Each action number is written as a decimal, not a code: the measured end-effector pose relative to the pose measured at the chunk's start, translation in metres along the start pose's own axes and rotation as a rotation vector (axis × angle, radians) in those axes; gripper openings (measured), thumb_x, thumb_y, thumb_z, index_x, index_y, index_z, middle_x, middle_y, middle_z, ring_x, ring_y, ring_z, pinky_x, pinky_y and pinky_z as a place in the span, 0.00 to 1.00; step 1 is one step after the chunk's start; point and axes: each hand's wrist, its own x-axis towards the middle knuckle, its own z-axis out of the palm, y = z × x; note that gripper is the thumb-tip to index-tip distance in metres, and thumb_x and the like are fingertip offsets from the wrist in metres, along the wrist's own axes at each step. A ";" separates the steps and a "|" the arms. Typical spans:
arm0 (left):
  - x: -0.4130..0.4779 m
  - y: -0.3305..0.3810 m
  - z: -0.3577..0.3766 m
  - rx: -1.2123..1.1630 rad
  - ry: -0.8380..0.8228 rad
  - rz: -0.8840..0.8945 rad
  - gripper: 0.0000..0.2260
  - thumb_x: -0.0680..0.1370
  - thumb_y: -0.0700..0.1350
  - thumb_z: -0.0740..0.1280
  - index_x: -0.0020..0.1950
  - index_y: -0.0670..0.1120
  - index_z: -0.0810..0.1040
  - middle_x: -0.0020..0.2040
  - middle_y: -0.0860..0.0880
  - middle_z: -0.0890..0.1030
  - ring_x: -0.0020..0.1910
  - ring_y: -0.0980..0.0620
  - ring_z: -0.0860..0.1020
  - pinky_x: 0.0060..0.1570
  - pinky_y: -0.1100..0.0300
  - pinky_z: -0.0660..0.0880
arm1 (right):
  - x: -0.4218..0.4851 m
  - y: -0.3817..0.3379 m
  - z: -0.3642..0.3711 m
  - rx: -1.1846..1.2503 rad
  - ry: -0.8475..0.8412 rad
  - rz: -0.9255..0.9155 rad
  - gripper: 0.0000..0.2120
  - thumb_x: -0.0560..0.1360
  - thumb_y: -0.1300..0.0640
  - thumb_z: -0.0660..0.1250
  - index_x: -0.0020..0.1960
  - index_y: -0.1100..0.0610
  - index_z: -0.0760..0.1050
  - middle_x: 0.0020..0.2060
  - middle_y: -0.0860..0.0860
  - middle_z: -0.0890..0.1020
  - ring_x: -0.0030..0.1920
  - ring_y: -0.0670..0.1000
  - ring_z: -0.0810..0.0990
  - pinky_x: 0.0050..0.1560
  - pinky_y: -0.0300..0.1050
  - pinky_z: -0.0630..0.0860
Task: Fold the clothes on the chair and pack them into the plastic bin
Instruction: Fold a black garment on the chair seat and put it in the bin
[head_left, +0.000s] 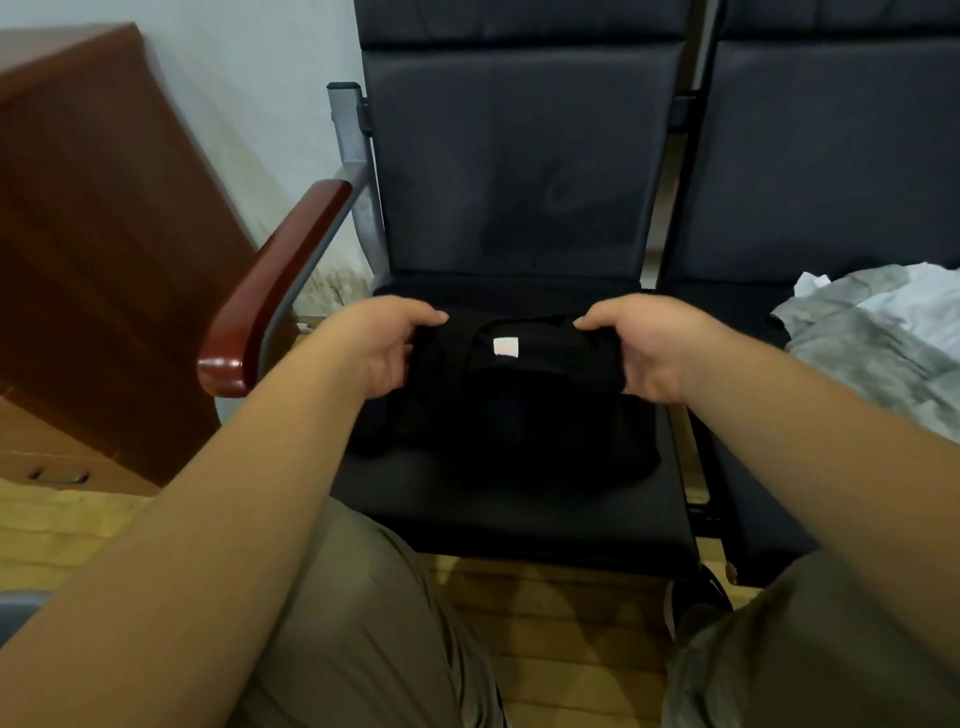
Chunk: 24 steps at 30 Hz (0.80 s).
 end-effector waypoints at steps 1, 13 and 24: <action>0.011 0.009 0.001 -0.004 0.004 0.008 0.12 0.84 0.41 0.66 0.65 0.40 0.81 0.60 0.43 0.84 0.61 0.41 0.83 0.50 0.47 0.84 | 0.009 -0.009 -0.001 0.014 0.016 0.001 0.14 0.79 0.60 0.70 0.64 0.57 0.80 0.56 0.55 0.87 0.47 0.54 0.89 0.37 0.47 0.85; 0.125 0.020 0.019 -0.214 0.113 -0.196 0.07 0.84 0.41 0.66 0.48 0.41 0.80 0.35 0.44 0.84 0.29 0.47 0.84 0.25 0.56 0.81 | 0.101 -0.016 -0.011 0.310 -0.064 0.140 0.19 0.80 0.61 0.70 0.69 0.61 0.74 0.58 0.57 0.79 0.43 0.50 0.82 0.31 0.38 0.80; 0.142 0.019 0.021 -0.541 0.010 -0.099 0.21 0.87 0.39 0.59 0.79 0.34 0.62 0.65 0.32 0.78 0.57 0.34 0.84 0.47 0.43 0.85 | 0.134 -0.009 -0.015 0.172 -0.057 0.113 0.27 0.86 0.56 0.62 0.82 0.64 0.61 0.67 0.63 0.79 0.56 0.59 0.86 0.53 0.56 0.85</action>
